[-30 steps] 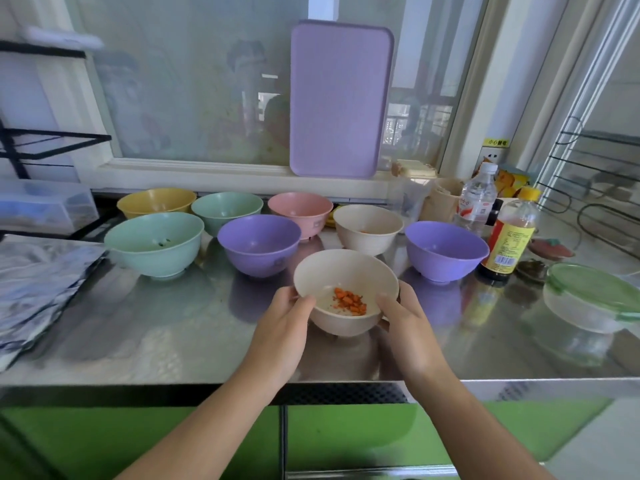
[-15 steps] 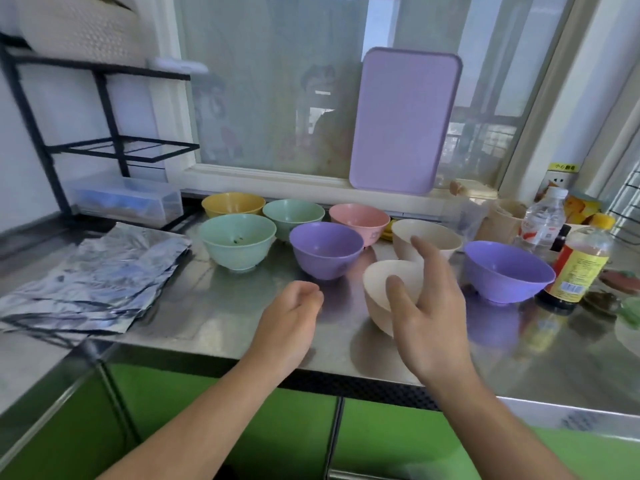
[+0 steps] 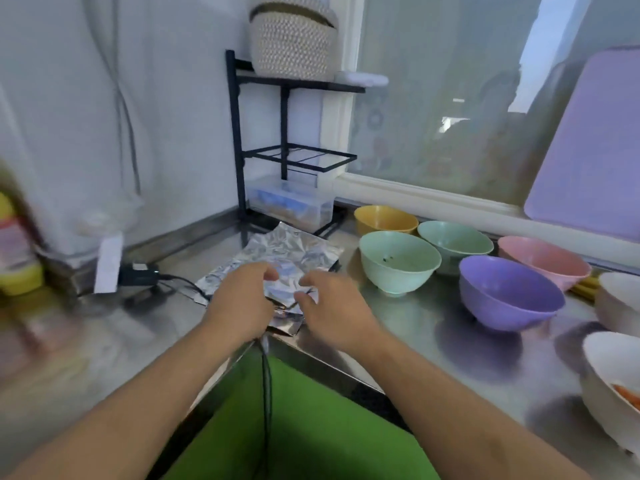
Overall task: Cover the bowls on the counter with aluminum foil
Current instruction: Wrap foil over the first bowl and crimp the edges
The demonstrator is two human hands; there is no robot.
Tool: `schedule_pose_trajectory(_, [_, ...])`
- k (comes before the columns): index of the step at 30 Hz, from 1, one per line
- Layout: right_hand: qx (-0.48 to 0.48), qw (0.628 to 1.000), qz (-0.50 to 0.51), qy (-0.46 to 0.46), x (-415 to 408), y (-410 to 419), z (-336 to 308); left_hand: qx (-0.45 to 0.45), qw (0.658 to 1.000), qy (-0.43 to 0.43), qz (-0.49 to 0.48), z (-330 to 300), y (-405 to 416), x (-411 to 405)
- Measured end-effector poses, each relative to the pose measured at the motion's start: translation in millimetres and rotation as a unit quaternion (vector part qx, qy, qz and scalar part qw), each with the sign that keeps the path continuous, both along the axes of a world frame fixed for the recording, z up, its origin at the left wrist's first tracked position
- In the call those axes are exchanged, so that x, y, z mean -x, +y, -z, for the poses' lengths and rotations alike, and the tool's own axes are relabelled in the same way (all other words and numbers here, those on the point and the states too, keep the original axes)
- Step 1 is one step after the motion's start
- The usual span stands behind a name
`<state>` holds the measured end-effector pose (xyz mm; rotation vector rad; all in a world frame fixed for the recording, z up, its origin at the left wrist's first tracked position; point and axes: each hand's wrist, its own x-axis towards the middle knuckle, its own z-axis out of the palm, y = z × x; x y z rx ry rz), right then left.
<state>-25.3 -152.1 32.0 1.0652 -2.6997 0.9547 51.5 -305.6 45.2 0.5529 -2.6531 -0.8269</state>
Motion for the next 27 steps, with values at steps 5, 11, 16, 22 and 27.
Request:
schedule_pose_trajectory(5, [-0.113,0.993,-0.021,-0.036,25.1,-42.9,6.1,0.046,0.996,-0.077,-0.002,15.2,-42.4,14.8])
schedule_pose_trajectory(11, [-0.144,0.989,-0.005,-0.036,34.9,-39.0,17.3,0.032,0.995,-0.092,-0.005,25.0,-44.9,19.9])
schedule_pose_trajectory(16, [-0.159,0.985,-0.019,0.072,36.2,-36.7,15.9,-0.012,0.996,0.000,-0.094,20.6,-40.3,21.4])
schedule_pose_trajectory(22, [-0.090,0.985,0.008,0.149,40.9,-39.7,3.7,-0.405,0.906,0.012,-0.121,-1.0,-28.1,17.8])
schedule_pose_trajectory(27, [0.040,0.973,0.016,0.229,29.1,-17.5,-4.0,-0.565,0.809,0.066,-0.147,-2.6,-41.0,17.6])
